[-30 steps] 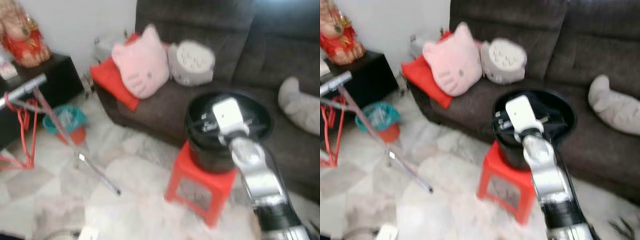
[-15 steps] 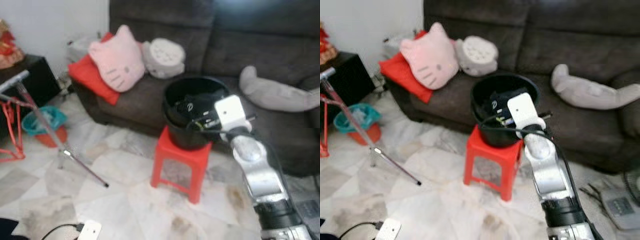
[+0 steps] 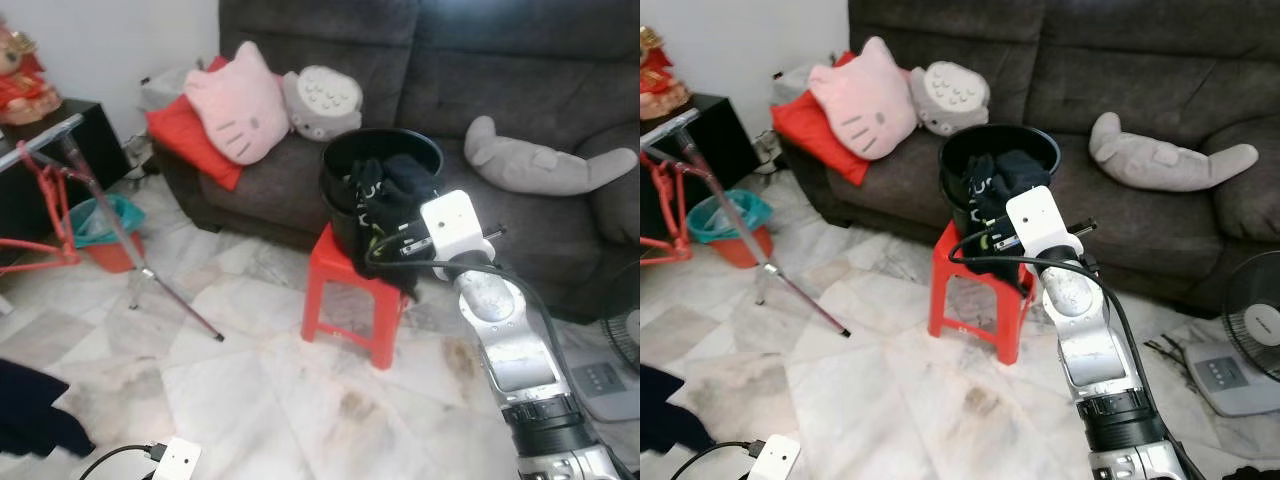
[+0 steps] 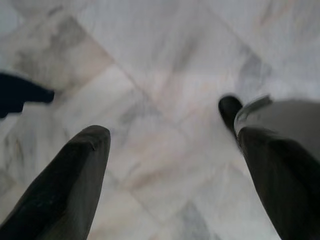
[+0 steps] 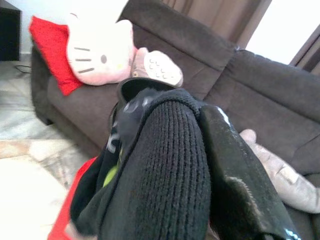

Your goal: Hang hanger

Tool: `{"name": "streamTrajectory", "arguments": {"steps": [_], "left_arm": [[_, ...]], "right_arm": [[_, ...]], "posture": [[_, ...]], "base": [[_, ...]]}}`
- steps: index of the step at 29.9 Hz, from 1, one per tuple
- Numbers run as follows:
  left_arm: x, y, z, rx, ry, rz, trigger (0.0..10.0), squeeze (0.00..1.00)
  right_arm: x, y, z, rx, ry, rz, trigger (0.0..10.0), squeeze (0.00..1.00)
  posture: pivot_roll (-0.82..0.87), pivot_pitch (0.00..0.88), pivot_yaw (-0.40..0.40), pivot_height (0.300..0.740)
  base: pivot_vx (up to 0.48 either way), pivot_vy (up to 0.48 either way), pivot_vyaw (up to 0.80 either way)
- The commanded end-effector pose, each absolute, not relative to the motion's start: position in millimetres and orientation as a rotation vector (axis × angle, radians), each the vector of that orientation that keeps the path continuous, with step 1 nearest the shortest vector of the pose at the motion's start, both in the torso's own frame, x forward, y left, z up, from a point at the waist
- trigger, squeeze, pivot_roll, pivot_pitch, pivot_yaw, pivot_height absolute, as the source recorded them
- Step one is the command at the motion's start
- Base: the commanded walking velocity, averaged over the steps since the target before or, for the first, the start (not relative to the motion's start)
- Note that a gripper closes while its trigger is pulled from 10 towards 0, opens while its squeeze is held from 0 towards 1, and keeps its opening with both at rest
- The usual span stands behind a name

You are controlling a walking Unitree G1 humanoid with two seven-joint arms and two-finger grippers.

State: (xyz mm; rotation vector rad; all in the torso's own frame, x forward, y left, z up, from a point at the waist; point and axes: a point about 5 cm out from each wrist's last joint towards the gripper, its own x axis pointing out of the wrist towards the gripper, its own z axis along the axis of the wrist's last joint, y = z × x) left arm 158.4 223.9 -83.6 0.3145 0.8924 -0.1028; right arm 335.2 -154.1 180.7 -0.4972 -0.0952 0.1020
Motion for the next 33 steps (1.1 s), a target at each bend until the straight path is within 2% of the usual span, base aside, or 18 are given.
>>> {"name": "streamTrajectory", "arguments": {"steps": [1, 21, 33], "left_arm": [[154, 225, -85, 0.307, 0.905, -0.098, 10.0, 0.0], [154, 223, -86, 0.307, 0.907, -0.099, 10.0, 0.0], [155, 224, -85, 0.297, 0.901, -0.09, 10.0, 0.0]], "right_arm": [[335, -152, 190, -0.497, -0.135, 0.111, 10.0, 0.0], [335, -151, 181, -0.48, -0.119, 0.127, 10.0, 0.0], [333, -162, 137, -0.436, 0.028, 0.084, 10.0, 0.0]], "posture": [[-0.12, 0.0, 0.043, 0.74], [-0.11, 0.0, 0.039, 0.74], [-0.1, 0.0, 0.039, 0.74]], "base": [[-0.307, 0.0, 0.0], [-0.311, 0.0, 0.0], [0.0, 0.0, 0.0]]}}
